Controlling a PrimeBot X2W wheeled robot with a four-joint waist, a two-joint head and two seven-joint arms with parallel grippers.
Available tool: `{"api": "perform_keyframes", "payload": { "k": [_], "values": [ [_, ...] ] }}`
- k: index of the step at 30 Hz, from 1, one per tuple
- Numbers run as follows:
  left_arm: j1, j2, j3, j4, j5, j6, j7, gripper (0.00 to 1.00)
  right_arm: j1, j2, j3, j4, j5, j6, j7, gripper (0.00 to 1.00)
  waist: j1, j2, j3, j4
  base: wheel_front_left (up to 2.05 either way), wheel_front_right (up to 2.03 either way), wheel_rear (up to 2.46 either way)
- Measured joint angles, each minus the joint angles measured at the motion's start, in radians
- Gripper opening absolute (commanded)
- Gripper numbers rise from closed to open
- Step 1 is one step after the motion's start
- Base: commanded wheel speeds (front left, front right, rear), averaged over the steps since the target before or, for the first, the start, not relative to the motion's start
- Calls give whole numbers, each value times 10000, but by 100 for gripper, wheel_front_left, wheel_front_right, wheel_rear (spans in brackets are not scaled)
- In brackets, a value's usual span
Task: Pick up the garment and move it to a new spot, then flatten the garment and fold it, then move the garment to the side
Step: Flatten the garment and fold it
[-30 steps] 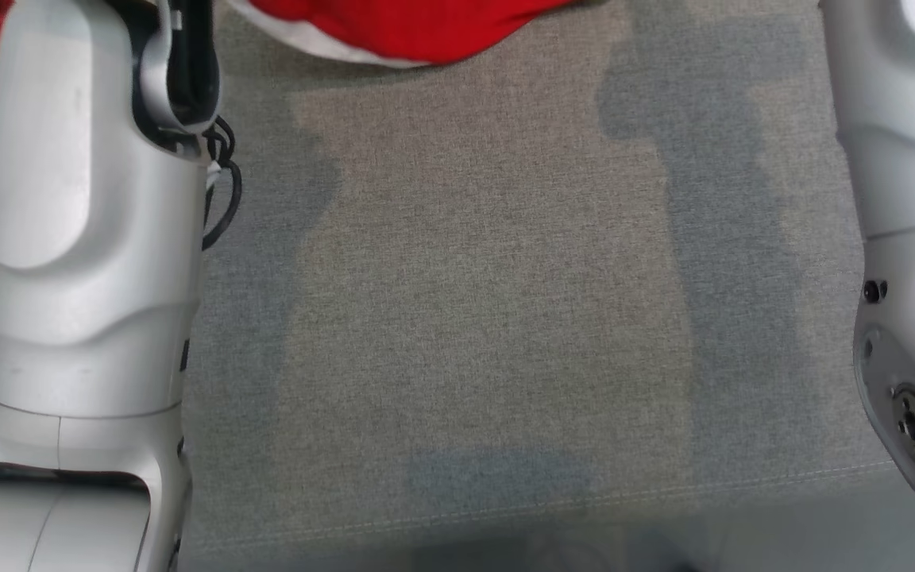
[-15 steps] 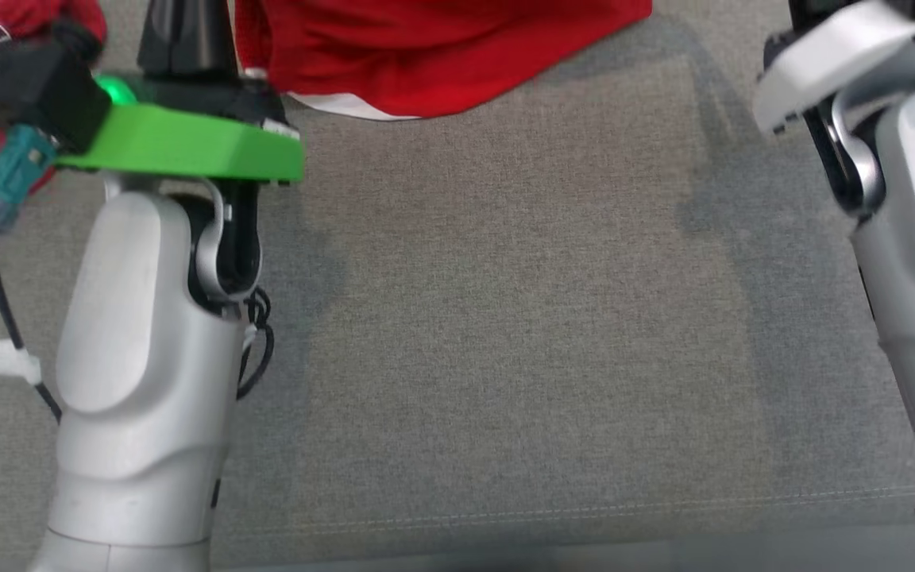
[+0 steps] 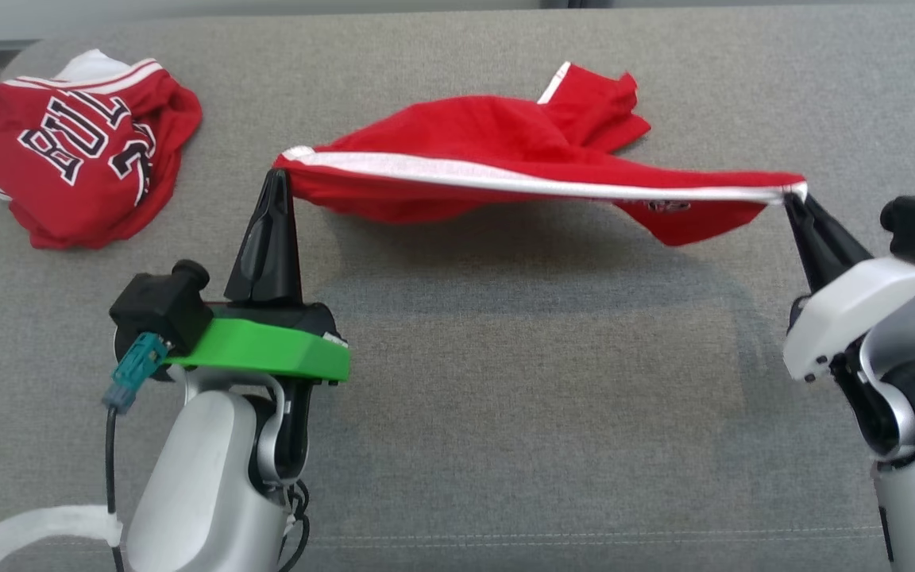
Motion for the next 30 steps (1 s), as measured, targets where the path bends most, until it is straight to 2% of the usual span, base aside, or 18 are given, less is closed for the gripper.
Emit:
{"api": "perform_keyframes", "payload": {
  "k": [5, 6, 10, 14, 18, 24, 25, 26, 27, 28, 30],
  "values": [
    [844, -4, -33, -550, -142, 209, 21, 0, 1499, 545, -604, -1356, -186, 4, 1910, 0, 0, 0, -613, 114, 0, 0, 0],
    [844, -4, -33, -550, -142, 209, 21, 0, 1499, 545, -604, -1356, -186, 4, 1910, 0, 0, 0, -613, 114, 0, 0, 0],
    [1482, 58, -128, -617, -21, 360, -10, 0, 2533, 817, -1187, -2190, -489, -25, 3275, 0, 0, 0, -1056, 187, 0, 0, 0],
    [2008, 38, -439, -652, 42, 418, 109, 0, 3188, 1133, -1331, -2907, -667, -23, 4368, 0, -1, 0, -1400, 242, 0, 0, 0],
    [2349, 36, -539, -696, -46, 460, 196, 0, 3508, 1227, -1275, -3488, -677, -25, 4786, 0, 0, 0, -1537, 349, 0, 0, 0],
    [2336, 44, -665, -640, -71, 474, 303, 0, 3543, 1212, -1325, -3338, -807, -25, 4600, 0, 0, 0, -1511, 473, 0, 0, 0],
    [2336, 44, -736, -591, -125, 435, 416, 0, 3509, 1135, -1298, -3246, -888, -25, 4449, 44, 0, 0, -1515, 491, 0, 0, 0],
    [2336, 44, -811, -543, -224, 364, 535, 35, 3454, 1060, -1292, -3183, -993, -23, 4242, 100, 0, 0, -1519, 505, 0, 0, 0],
    [2336, 44, -907, -479, -263, 278, 658, 81, 3400, 1005, -1296, -3058, -1037, -25, 4115, 100, 0, 0, -1529, 514, 0, 0, 0],
    [2337, 44, -1035, -418, -332, 184, 803, 100, 3396, 959, -1267, -2878, -1080, -25, 4100, 100, 0, 0, -1544, 520, 0, 0, 0],
    [2338, 42, -1189, -341, -453, 65, 1045, 100, 3413, 892, -1260, -2623, -1246, -23, 3772, 100, 0, 0, -1578, 531, 0, 0, 0]
  ]
}}
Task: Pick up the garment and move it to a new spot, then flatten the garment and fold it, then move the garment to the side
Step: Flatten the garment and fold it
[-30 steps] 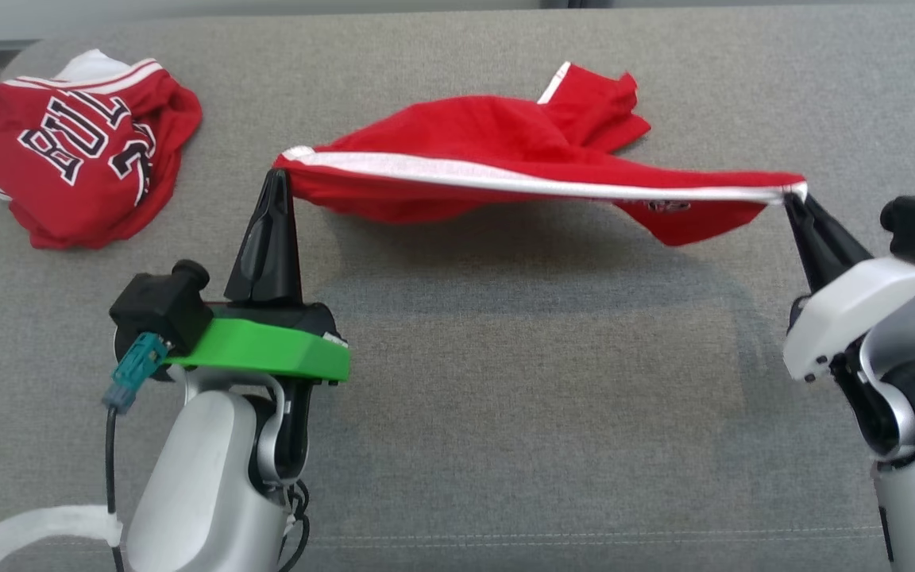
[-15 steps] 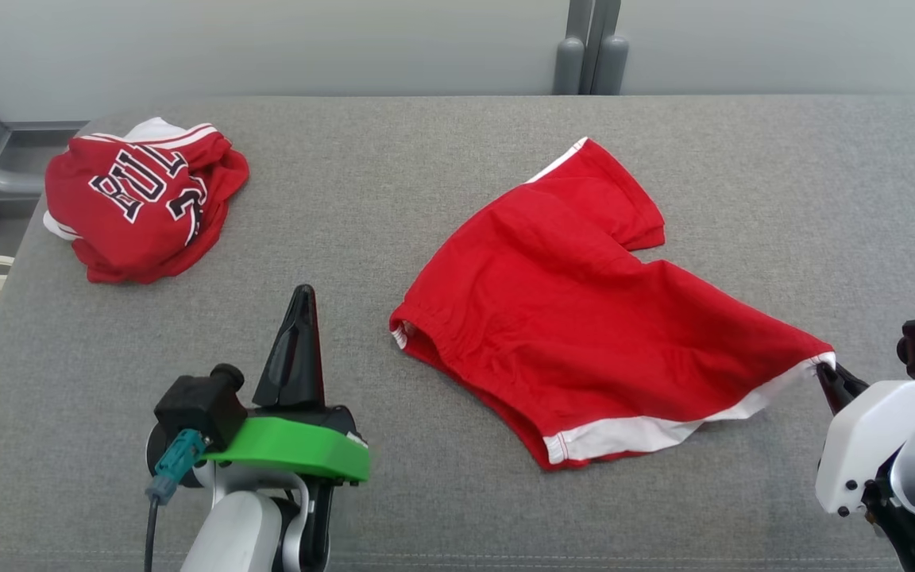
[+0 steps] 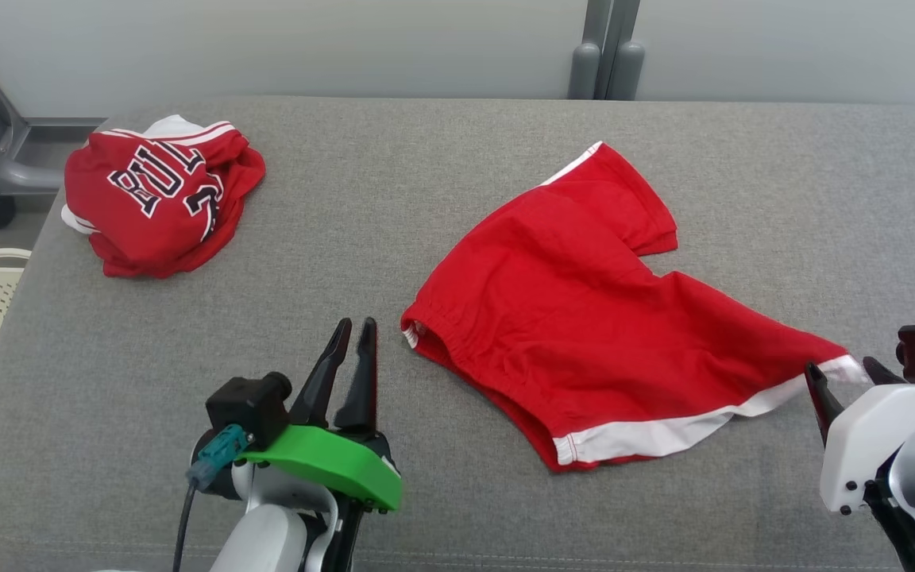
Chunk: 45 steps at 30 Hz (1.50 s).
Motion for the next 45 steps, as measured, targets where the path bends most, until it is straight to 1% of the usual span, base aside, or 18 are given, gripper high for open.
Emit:
{"api": "perform_keyframes", "payload": {
  "k": [6, 9, 11, 16, 22, 24, 29, 30, 32, 35, 38, 40, 45],
  "values": [
    [-4, 92, -627, 167, -69, -518, 619, 100, -51, -61, -84, 596, -608, 0, -1116, 100, 0, 0, -114, 8, 0, 0, 0],
    [-11, 265, -834, 284, 127, -533, 692, 100, -86, -54, -113, 846, -817, 0, -1893, 100, 0, 0, -193, 12, 0, 0, 0],
    [-11, 359, -903, 353, 299, -527, 631, 100, -163, 10, -178, 1032, -878, 0, -2658, 100, 0, 0, -259, 12, 0, 0, 0],
    [0, 412, -1216, 637, 763, -470, 230, 100, -191, 364, -433, 1653, -934, 0, -4765, 100, 0, 0, -480, 24, 0, 0, 0],
    [157, 385, -1806, 1097, 1231, -428, -132, 100, -147, 564, -972, 2512, -1072, 0, -6794, 100, 0, 0, -786, 34, 0, 0, 0],
    [188, 334, -1921, 1206, 1415, -257, -336, 100, -141, 560, -1172, 2844, -905, 0, -7405, 100, 0, 0, -859, 37, 0, 0, 0],
    [574, 194, -1749, 1267, 1515, 704, -830, 100, -72, 573, -1406, 3802, -635, 0, -8512, 100, 0, 0, -996, 4, 0, 0, 0],
    [664, 161, -1710, 1260, 1515, 874, -884, 100, -38, 568, -1415, 3996, -581, 0, -8635, 100, 0, 0, -1019, -6, 0, 0, 0],
    [835, 115, -1670, 1260, 1509, 1078, -941, 100, 6, 577, -1396, 4311, -556, 0, -8849, 100, 0, 0, -1057, -38, 0, 0, 0],
    [984, 88, -1848, 1373, 1436, 1051, -966, 100, 2, 577, -1319, 4723, -539, 0, -8968, 100, 0, 0, -1091, -89, 0, 0, 0],
    [970, 56, -2142, 1538, 1266, 815, -961, 100, -51, 579, -1289, 4999, -744, 0, -8932, 100, 0, 0, -1101, -123, 0, 0, 0],
    [903, 48, -2385, 1682, 1118, 569, -754, 100, -200, 583, -1306, 5112, -989, 0, -8753, 100, 1, 0, -1080, -154, 0, 0, 0],
    [500, 21, -3057, 2044, 454, 81, -226, 100, -779, 579, -1183, 5522, -1607, 0, -7701, 100, 0, 0, -925, -257, 0, 0, 0]
  ]
}}
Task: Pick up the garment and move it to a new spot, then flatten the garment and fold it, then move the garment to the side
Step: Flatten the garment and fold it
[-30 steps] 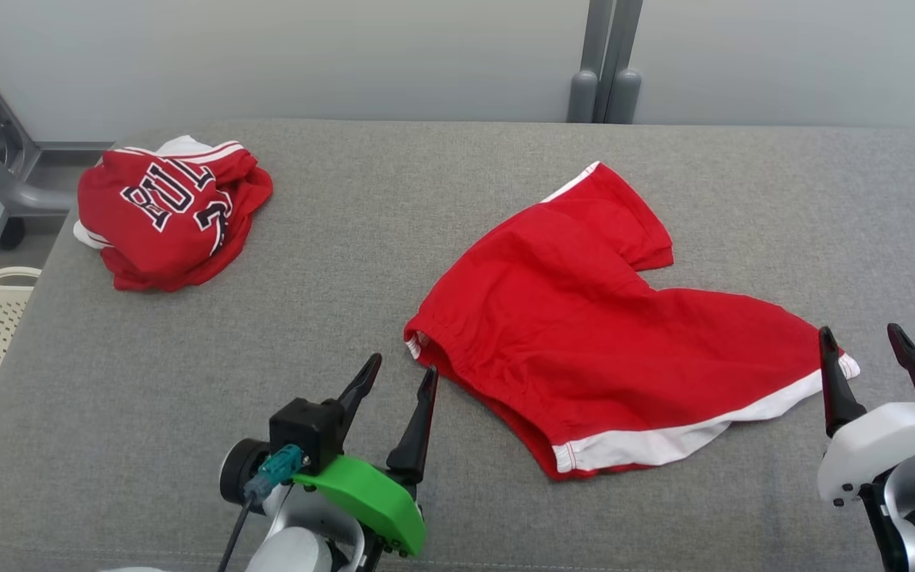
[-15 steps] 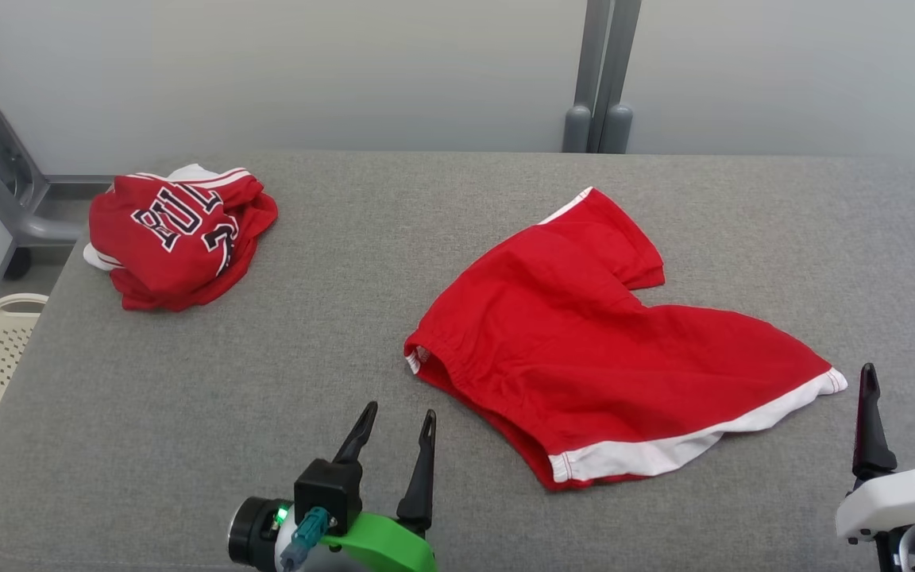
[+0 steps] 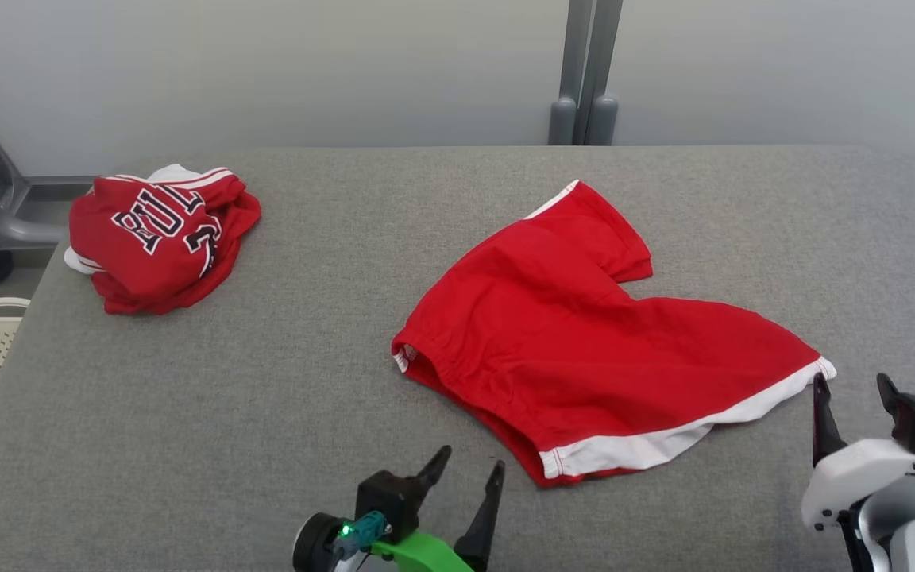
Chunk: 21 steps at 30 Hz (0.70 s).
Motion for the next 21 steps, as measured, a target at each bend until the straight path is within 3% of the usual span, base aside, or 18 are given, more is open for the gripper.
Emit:
{"api": "perform_keyframes", "payload": {
  "k": [4, 10, 21],
  "values": [
    [-528, -8, -800, 232, -721, -144, 418, 100, -758, -31, 322, 313, -251, 0, 913, 100, 0, 0, 271, -72, 0, 0, 0],
    [-1582, -13, -2029, 443, -1546, -52, 677, 100, -1835, -761, 725, 1074, -79, 0, 2142, 100, 0, 0, 871, -114, 0, 0, 0],
    [-2717, -17, -3386, 986, -3047, 422, 1246, 100, -2988, -1737, 1273, 2107, 297, 2, 2811, 100, 1, 0, 1778, -45, 0, 0, 0]
  ]
}}
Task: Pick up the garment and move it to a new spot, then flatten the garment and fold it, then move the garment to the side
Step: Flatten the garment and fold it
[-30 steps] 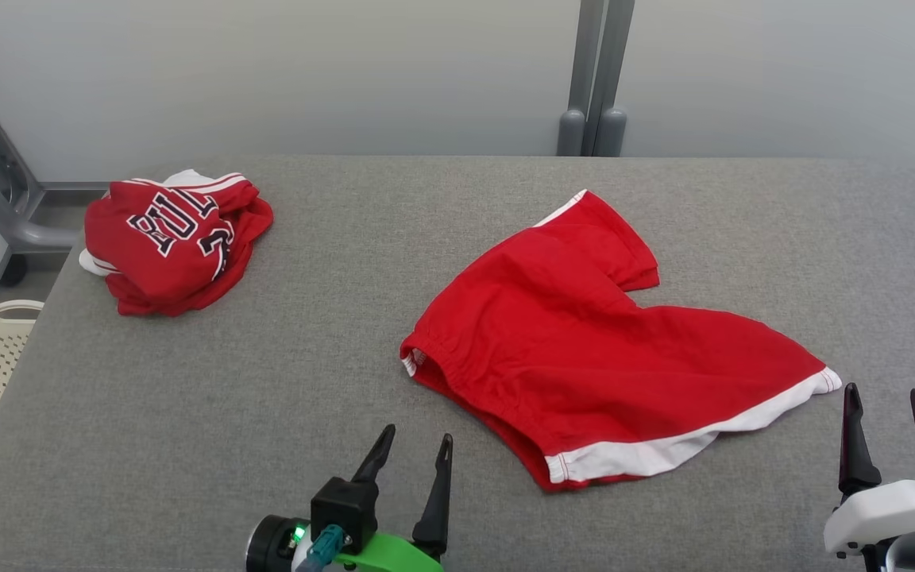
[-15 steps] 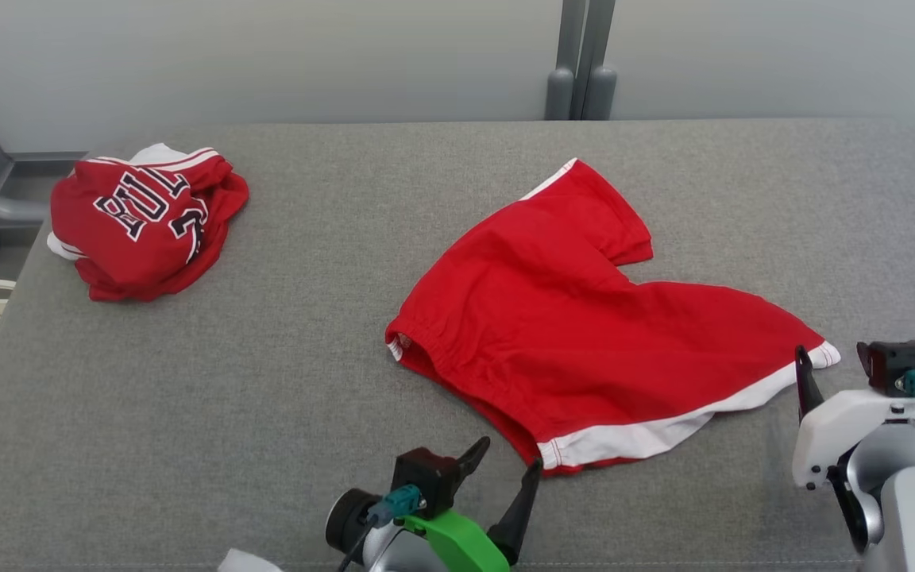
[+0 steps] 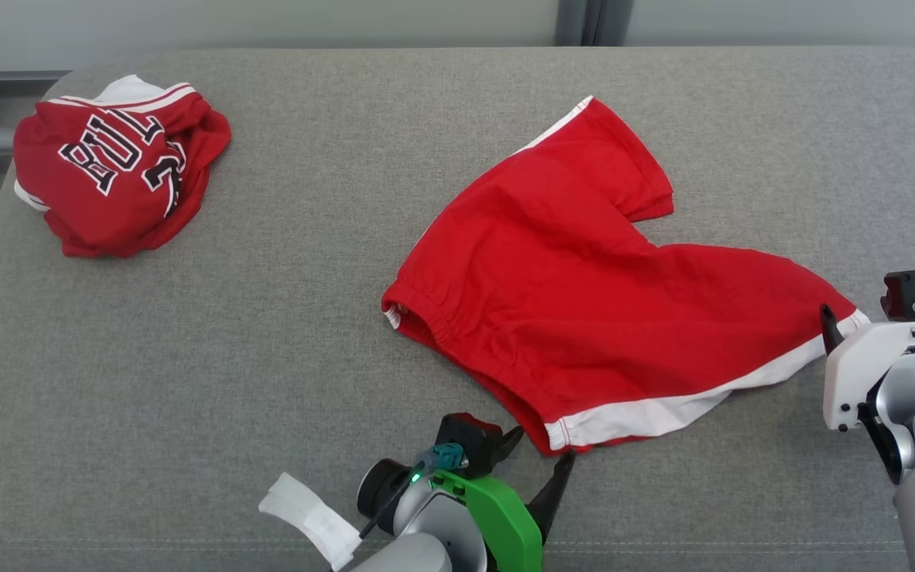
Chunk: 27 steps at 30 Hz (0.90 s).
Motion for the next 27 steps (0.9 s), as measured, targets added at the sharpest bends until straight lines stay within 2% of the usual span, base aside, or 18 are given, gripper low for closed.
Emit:
{"api": "perform_keyframes", "payload": {
  "k": [4, 6, 7, 8, 10, 13, 15, 17, 19, 20, 27],
  "values": [
    [-259, 2, -387, 86, -558, 119, 31, 86, -152, -234, 276, 288, 123, 0, 171, 100, 0, 0, 163, 44, 0, 0, 0],
    [-369, 2, -552, 79, -848, 132, 25, 75, -231, -324, 447, 370, 190, 0, 228, 100, 0, 0, 206, 42, 0, 0, 0],
    [-409, 0, -629, 88, -951, 159, 12, 64, -296, -391, 491, 395, 190, 0, 228, 100, 0, 0, 221, 32, 0, 0, 0],
    [-462, 2, -696, 109, -1095, 169, 4, 47, -356, -460, 535, 414, 192, 0, 238, 100, 0, 0, 236, 17, 0, 0, 0],
    [-595, 0, -878, 165, -1294, 169, -38, 34, -447, -539, 640, 502, 201, 0, 272, 100, 0, 0, 276, -14, 0, 0, 0],
    [-863, 0, -1193, 334, -1732, 261, -46, 46, -626, -635, 941, 694, 221, 0, 393, 100, 0, 0, 382, -91, 0, 0, 0],
    [-1003, 0, -1292, 435, -1877, 313, -38, 49, -759, -694, 1124, 800, 268, 0, 510, 100, 0, 0, 458, -129, 0, 0, 0],
    [-1126, 0, -1388, 522, -2046, 401, -132, 69, -852, -700, 1267, 876, 303, 0, 548, 100, 0, 0, 540, -165, 0, 0, 0],
    [-1235, -2, -1501, 583, -2180, 435, -244, 27, -937, -713, 1344, 930, 376, 0, 546, 100, 0, 0, 616, -195, 0, 0, 0],
    [-1272, 0, -1559, 616, -2280, 449, -257, 0, -961, -721, 1367, 963, 389, 0, 546, 100, 0, 0, 649, -206, 0, 0, 0],
    [-1515, 0, -1933, 782, -2621, 472, -468, 0, -993, -800, 1546, 1216, 708, 0, 882, 100, 0, 0, 719, -194, 0, 0, 0]
  ]
}}
